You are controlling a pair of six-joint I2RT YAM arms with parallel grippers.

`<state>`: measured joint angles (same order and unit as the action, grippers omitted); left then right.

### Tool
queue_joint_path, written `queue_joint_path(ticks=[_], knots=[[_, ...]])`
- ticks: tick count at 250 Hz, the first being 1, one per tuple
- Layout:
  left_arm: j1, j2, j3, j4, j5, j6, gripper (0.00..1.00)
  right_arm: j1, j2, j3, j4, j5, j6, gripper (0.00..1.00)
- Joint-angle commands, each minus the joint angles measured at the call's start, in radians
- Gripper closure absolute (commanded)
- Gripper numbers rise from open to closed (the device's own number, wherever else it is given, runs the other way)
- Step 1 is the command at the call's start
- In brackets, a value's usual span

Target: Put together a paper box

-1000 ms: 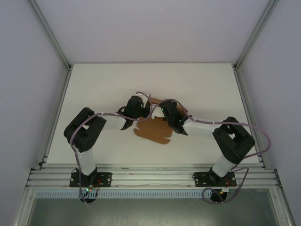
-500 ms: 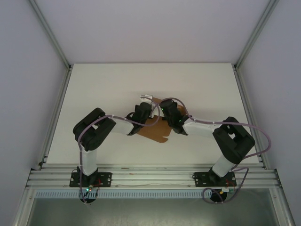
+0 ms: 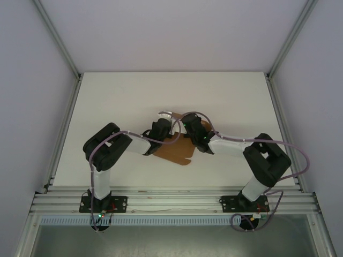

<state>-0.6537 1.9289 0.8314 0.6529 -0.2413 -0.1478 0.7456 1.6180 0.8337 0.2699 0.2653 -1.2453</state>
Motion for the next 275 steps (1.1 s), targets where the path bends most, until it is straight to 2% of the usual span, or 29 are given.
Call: queue_joint_path(ticks=[1, 4, 16, 22, 34, 45, 49, 51, 76, 99, 121, 142, 169, 197, 275], knots=[[0.017, 0.008, -0.003, 0.008, -0.009, 0.018, 1.0, 0.007, -0.055, -0.011, -0.112, -0.022, 0.079, 0.91], [0.017, 0.006, -0.004, 0.01, -0.006, 0.02, 1.0, 0.006, -0.059, -0.009, -0.116, -0.02, 0.088, 0.88], [0.017, -0.004, -0.012, 0.011, 0.003, 0.034, 1.0, 0.003, -0.083, -0.006, -0.134, -0.016, 0.119, 0.63], [0.017, -0.007, -0.019, 0.017, 0.009, 0.042, 1.0, -0.001, -0.097, -0.002, -0.162, -0.021, 0.136, 0.56], [0.017, -0.015, -0.033, 0.034, 0.019, 0.047, 1.0, -0.012, -0.128, 0.01, -0.227, -0.037, 0.167, 0.24], [0.018, -0.015, -0.043, 0.046, 0.035, 0.064, 1.0, -0.02, -0.161, 0.007, -0.257, -0.051, 0.196, 0.13], [0.017, -0.015, -0.047, 0.05, 0.039, 0.07, 1.0, -0.023, -0.175, 0.003, -0.266, -0.061, 0.205, 0.02], [0.017, -0.015, -0.047, 0.051, 0.039, 0.071, 1.0, -0.025, -0.182, -0.001, -0.27, -0.065, 0.208, 0.0], [0.018, -0.015, -0.059, 0.066, 0.068, 0.083, 1.0, -0.048, -0.294, -0.039, -0.302, -0.156, 0.267, 0.0], [0.018, -0.015, -0.074, 0.096, 0.108, 0.09, 1.0, -0.094, -0.413, -0.07, -0.338, -0.307, 0.35, 0.0], [0.018, -0.042, -0.097, 0.149, 0.149, 0.104, 1.0, -0.158, -0.505, -0.119, -0.257, -0.431, 0.453, 0.0], [0.018, -0.041, -0.125, 0.22, 0.2, 0.119, 1.0, -0.216, -0.525, -0.099, -0.194, -0.469, 0.619, 0.0], [0.017, -0.034, -0.135, 0.26, 0.257, 0.14, 1.0, -0.272, -0.46, 0.012, -0.233, -0.519, 0.782, 0.0], [0.017, -0.027, -0.141, 0.302, 0.272, 0.139, 1.0, -0.282, -0.319, 0.138, -0.293, -0.547, 0.848, 0.0], [0.017, 0.02, -0.133, 0.334, 0.273, 0.123, 1.0, -0.276, 0.008, 0.335, -0.345, -0.67, 0.831, 0.0]])
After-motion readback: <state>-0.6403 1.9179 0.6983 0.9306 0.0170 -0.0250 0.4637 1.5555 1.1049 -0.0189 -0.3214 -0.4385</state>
